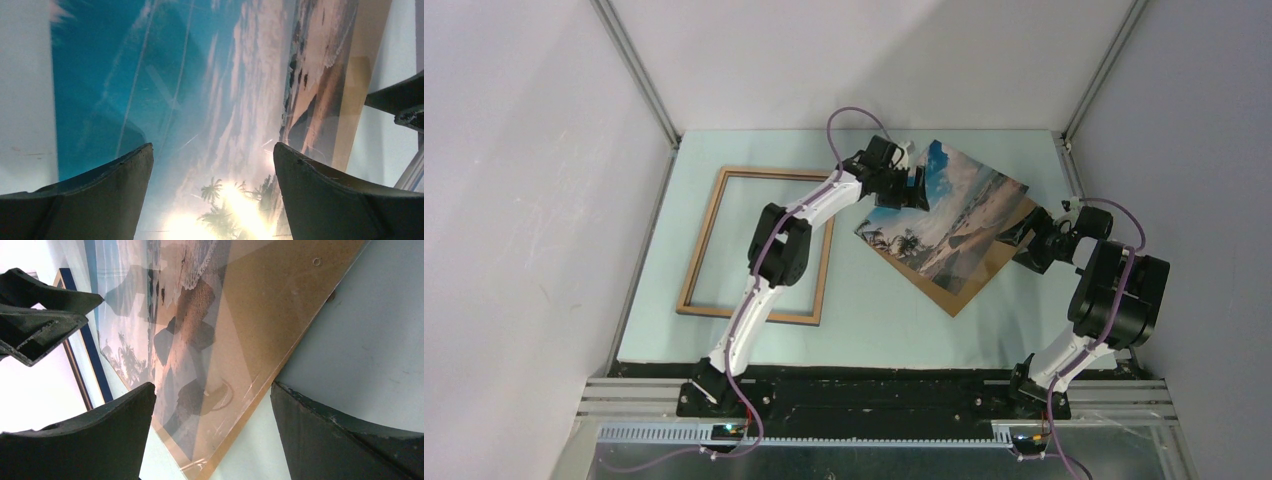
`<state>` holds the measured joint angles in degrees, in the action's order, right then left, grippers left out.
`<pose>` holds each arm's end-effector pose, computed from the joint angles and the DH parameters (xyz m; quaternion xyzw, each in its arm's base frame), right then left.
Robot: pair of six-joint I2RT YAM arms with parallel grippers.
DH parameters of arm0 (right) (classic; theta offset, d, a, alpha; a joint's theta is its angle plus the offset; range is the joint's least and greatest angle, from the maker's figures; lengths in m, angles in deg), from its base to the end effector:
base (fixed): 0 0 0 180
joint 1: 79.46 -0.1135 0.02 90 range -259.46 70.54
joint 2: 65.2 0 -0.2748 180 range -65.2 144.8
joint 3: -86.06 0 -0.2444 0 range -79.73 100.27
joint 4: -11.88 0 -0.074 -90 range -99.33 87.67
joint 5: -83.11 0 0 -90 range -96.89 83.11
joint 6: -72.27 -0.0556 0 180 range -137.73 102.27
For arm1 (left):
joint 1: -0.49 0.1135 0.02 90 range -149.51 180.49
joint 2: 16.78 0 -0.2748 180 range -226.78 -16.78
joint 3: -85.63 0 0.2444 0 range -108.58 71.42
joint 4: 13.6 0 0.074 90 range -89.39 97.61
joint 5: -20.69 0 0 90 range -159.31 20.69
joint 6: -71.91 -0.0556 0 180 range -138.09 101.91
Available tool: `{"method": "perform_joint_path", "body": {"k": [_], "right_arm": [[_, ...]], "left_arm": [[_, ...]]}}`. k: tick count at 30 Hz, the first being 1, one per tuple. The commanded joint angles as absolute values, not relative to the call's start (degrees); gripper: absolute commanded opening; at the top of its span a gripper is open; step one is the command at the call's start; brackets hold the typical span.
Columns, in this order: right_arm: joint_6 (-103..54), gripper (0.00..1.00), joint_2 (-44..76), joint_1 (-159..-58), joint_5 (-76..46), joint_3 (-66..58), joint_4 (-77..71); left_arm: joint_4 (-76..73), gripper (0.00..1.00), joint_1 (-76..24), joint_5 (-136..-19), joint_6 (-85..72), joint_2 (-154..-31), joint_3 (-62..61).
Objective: Put the photo into the frame
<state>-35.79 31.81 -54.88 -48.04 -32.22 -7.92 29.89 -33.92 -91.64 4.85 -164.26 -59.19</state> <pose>0.3056 -0.0996 0.1500 0.2265 0.8703 0.3187 0.2994 0.4688 -0.3467 0.1594 0.1629 0.8983 -0.3334 0.2352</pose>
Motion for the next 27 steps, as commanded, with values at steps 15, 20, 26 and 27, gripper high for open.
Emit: {"method": "perform_joint_path", "body": {"k": [15, 20, 26, 27], "right_arm": [[-34.18, 0.88, 30.08, -52.77, -42.22, -31.69, -12.92], [-32.9, 0.88, 28.94, -52.74, -40.96, -31.66, -14.76], [-32.08, 0.88, 28.29, -52.83, -40.74, -31.7, -16.25], [-32.06, 0.88, 28.13, -52.87, -40.78, -31.72, -16.37]], "left_arm": [[33.65, 0.99, -39.67, -86.01, -0.18, -152.31, -49.49], [33.67, 1.0, -39.06, -76.33, -4.24, -151.18, -50.9], [33.79, 0.99, -37.0, -72.13, -1.72, -153.4, -50.07], [33.8, 0.99, -36.65, -71.93, -1.12, -153.47, -49.31]]}}
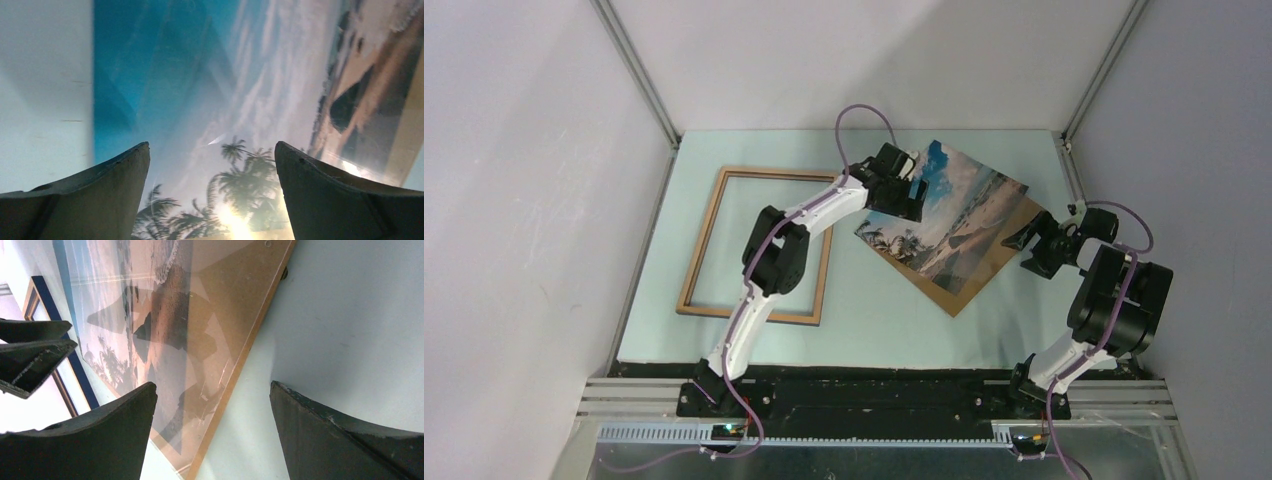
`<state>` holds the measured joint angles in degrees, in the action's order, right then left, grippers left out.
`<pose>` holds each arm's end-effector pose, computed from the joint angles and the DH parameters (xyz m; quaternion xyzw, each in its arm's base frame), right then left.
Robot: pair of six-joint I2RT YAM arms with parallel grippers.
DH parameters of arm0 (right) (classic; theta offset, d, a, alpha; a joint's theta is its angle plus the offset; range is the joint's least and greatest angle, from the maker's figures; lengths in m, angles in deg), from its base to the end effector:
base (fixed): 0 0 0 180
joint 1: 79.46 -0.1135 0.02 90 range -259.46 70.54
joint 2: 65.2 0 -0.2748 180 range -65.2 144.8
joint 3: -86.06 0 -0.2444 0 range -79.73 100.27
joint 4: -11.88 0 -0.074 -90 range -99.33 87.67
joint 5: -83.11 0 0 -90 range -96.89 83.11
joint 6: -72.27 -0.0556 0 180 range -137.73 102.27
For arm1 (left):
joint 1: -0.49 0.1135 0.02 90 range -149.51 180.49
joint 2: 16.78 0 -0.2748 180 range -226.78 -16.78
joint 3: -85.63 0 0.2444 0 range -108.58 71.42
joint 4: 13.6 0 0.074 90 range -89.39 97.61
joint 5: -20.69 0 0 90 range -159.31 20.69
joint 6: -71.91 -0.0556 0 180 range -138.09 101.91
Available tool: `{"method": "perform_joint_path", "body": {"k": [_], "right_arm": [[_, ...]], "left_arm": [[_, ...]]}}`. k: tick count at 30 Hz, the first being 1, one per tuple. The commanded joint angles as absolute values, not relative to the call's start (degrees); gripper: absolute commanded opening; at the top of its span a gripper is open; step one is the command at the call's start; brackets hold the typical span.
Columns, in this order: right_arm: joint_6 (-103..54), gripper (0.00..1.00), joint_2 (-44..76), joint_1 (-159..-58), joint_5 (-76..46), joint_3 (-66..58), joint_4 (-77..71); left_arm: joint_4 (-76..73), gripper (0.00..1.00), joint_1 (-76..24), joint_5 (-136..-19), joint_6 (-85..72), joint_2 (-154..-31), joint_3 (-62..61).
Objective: Put the photo into the frame
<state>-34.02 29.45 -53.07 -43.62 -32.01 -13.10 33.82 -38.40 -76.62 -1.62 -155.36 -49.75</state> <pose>0.2936 -0.1086 0.1551 0.2501 0.8810 0.2782 0.2896 0.4252 -0.3521 0.1818 0.2037 0.9175 -0.2093 0.2699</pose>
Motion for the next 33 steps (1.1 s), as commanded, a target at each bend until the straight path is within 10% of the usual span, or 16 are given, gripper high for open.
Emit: {"method": "perform_joint_path", "body": {"k": [1, 33], "right_arm": [[-32.01, 0.88, 28.07, -52.84, -40.87, -31.69, -16.43], [-31.56, 0.87, 31.86, -54.31, -43.57, -30.4, -17.16]], "left_arm": [[33.78, 0.99, -36.44, -71.72, -0.9, -153.56, -48.93], [33.08, 0.94, -38.51, -75.56, -2.63, -145.01, -34.95]]}}
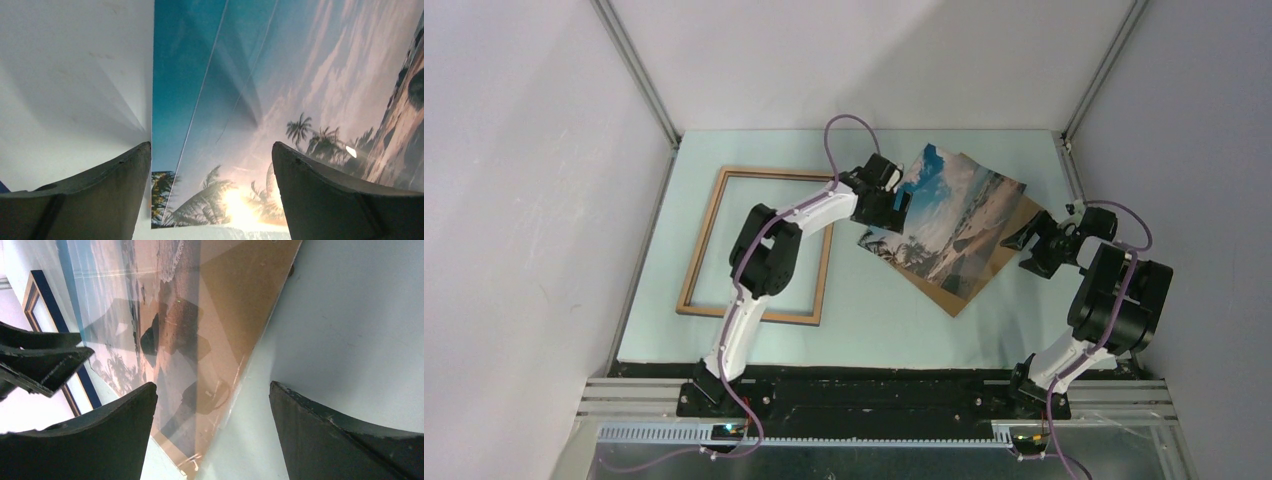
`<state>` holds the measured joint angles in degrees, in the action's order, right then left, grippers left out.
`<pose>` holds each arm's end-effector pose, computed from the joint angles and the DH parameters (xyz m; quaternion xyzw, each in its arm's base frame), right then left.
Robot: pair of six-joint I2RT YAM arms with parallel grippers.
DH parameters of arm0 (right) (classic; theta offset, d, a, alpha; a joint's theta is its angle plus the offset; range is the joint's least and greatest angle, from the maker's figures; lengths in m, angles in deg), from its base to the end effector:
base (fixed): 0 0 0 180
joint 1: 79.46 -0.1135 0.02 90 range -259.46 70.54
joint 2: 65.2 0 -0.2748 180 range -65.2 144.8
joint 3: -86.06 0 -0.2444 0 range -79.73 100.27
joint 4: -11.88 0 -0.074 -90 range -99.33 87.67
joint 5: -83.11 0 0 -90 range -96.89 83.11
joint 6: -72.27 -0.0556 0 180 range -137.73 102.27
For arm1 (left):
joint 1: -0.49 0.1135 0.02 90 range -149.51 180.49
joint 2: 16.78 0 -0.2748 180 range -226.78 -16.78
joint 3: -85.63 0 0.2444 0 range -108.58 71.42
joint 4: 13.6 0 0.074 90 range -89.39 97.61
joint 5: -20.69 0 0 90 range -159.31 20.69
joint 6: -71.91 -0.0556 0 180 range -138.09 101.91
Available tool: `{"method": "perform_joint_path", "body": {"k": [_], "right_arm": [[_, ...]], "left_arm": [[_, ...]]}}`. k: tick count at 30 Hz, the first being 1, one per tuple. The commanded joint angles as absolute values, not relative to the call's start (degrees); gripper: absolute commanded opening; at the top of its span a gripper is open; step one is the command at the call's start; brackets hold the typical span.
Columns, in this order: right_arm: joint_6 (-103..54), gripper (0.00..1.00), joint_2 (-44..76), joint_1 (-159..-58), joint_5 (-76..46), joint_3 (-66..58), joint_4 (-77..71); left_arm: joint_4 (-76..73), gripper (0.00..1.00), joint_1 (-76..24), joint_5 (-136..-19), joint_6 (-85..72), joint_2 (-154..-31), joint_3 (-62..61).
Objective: Put the photo into the frame
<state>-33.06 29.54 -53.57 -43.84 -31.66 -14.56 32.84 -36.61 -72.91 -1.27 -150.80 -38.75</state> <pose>0.2936 -0.1053 0.1548 0.2421 0.8852 0.2806 0.2813 0.4160 -0.3190 0.1627 0.1773 0.9395 -0.1590 0.2463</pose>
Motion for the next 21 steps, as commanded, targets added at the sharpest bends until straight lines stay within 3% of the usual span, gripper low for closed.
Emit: {"method": "perform_joint_path", "body": {"k": [1, 21], "right_arm": [[-31.59, 0.87, 32.25, -54.36, -43.75, -30.37, -17.09], [-31.94, 0.85, 34.54, -53.01, -46.43, -29.63, -15.98]], "left_arm": [[32.83, 0.94, -38.79, -75.69, -2.71, -144.71, -34.28], [30.18, 1.0, -38.44, -69.94, -8.2, -136.48, -27.94]]}}
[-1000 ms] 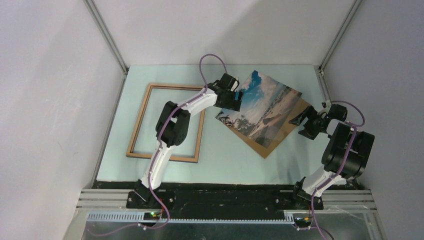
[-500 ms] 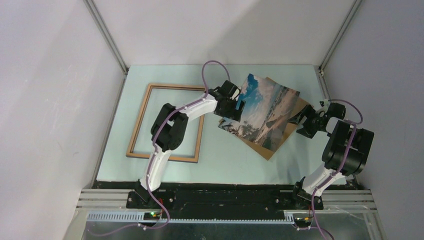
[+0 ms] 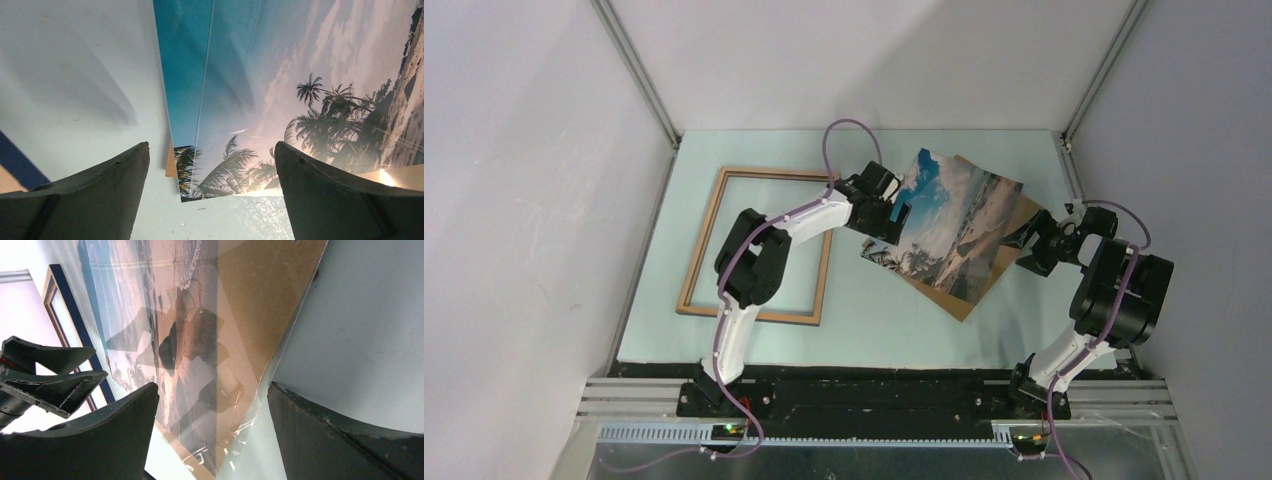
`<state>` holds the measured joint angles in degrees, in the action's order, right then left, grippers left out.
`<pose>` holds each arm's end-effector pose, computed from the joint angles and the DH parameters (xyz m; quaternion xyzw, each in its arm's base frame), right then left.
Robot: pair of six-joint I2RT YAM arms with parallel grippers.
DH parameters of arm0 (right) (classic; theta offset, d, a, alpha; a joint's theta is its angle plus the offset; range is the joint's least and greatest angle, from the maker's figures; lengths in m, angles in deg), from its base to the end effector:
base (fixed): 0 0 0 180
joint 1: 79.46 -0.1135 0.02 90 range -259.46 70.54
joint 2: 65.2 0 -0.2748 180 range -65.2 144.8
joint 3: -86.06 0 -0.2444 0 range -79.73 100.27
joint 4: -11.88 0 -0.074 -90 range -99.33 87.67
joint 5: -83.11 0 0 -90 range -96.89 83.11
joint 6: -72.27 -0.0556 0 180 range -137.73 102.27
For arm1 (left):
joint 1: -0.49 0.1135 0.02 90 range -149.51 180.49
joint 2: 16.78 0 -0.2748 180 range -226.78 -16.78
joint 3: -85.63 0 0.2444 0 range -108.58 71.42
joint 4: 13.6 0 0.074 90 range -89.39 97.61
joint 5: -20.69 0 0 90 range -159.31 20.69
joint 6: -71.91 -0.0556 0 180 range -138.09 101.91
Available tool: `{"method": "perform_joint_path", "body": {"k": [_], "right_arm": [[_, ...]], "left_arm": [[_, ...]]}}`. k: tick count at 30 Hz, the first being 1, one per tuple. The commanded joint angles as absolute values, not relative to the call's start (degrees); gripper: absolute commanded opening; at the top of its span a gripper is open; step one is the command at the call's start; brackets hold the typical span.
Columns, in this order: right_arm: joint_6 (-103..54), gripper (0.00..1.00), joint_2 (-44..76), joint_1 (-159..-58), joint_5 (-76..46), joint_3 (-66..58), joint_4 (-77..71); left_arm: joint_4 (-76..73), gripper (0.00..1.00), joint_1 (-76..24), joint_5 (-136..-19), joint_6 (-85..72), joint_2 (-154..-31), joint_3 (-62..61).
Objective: Put the photo into the frame
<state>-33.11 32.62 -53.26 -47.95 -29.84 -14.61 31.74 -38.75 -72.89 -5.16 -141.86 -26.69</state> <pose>0.3017 -0.1077 0.1495 0.2370 0.8781 0.3147 0.2716 0.3732 -0.3093 0.1745 0.2271 0.9339 -0.1477 0.2335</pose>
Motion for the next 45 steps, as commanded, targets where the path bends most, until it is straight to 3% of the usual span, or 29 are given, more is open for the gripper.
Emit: {"method": "perform_joint_path", "body": {"k": [1, 20, 45], "right_arm": [[-32.03, 0.85, 34.49, -53.01, -46.44, -29.59, -15.97], [-32.5, 0.84, 34.14, -52.74, -46.97, -29.56, -16.21], [-32.98, 0.83, 34.76, -52.9, -47.75, -29.56, -15.76]], "left_arm": [[30.15, 1.0, -38.44, -69.78, -8.44, -136.39, -28.36], [30.19, 1.0, -39.24, -83.42, -7.99, -144.86, -38.28], [30.21, 0.99, -39.91, -85.84, -7.2, -149.89, -38.51]]}}
